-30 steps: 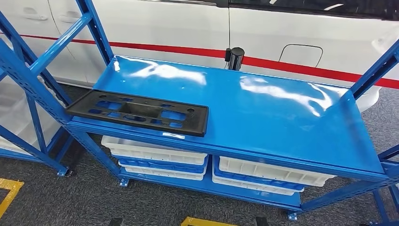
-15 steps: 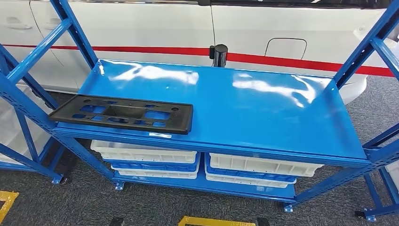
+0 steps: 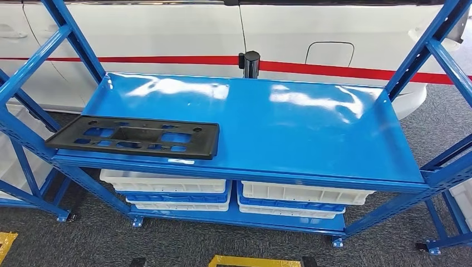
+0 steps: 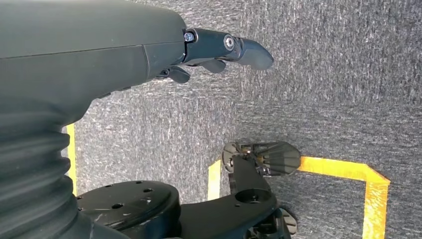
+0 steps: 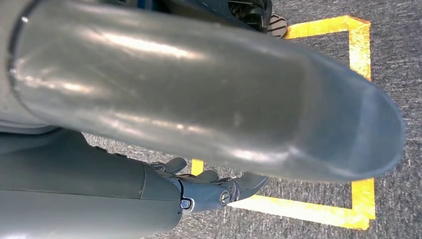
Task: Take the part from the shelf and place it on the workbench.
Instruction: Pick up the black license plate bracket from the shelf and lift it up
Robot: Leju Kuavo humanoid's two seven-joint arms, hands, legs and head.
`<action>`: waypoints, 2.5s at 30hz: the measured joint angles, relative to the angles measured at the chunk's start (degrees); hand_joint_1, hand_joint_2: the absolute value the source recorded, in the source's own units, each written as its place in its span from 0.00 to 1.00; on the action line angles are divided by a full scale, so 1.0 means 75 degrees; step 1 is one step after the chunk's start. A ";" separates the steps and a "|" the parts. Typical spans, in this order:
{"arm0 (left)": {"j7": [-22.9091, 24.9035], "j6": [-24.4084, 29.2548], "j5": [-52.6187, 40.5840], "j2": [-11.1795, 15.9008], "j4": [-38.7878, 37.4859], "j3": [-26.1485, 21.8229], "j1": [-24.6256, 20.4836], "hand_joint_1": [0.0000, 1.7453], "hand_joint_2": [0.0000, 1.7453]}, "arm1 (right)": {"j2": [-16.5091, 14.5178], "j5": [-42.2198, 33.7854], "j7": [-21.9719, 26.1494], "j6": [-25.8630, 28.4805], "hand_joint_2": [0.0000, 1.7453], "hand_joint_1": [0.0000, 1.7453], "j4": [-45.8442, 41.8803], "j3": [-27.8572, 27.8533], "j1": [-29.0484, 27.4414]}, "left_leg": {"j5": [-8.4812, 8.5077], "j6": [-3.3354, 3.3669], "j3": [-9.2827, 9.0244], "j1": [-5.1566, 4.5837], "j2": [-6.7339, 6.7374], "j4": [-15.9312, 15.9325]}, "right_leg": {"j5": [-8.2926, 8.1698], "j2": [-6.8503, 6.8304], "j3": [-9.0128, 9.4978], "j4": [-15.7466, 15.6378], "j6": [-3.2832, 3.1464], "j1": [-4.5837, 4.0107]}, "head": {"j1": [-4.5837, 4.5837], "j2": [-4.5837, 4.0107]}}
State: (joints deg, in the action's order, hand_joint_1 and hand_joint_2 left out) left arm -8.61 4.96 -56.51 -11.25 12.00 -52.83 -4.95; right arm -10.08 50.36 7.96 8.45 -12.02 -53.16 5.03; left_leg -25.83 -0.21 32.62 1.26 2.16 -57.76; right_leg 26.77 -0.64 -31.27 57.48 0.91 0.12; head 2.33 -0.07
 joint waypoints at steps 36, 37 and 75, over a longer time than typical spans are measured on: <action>-0.0358 -0.1278 -0.2525 -0.0028 0.0009 0.1606 -0.0824 0.00 1.00 | 0.0027 0.0825 -0.0681 -0.0122 1.00 0.00 0.0003 0.0099 0.0179 | 0.0006 -0.0004 -0.0002 -0.0075 -0.0005 -0.0006 | -0.0008 -0.0003 0.0004 0.0000 0.0010 0.0080 | -0.0001 0.0000; -0.0435 -0.1359 -0.2658 -0.0092 0.0009 0.1789 -0.0863 0.00 1.00 | 0.0026 0.0843 -0.0688 -0.0138 1.00 0.00 0.0004 0.0106 0.0197 | 0.0006 -0.0003 -0.0002 -0.0076 -0.0005 -0.0007 | -0.0008 -0.0003 0.0004 0.0000 0.0010 0.0082 | -0.0001 0.0000; -0.4114 -0.3692 0.0762 -0.1077 0.0747 0.7275 -0.1434 0.00 1.00 | 0.0017 0.1246 -0.0662 -0.0288 1.00 0.00 0.0009 0.0133 0.0275 | 0.0008 0.0000 -0.0001 -0.0083 -0.0006 -0.0011 | -0.0015 -0.0003 0.0005 0.0000 0.0021 0.0089 | 0.0004 0.0000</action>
State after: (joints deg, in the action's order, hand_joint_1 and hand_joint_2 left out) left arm -39.47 -22.73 -50.79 -19.32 17.60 1.74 -15.71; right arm -9.95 59.71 2.99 6.29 -11.96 -52.17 7.09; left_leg -25.77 -0.21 32.62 0.63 2.12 -57.84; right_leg 26.65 -0.66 -31.23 57.47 1.06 0.79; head 2.36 -0.07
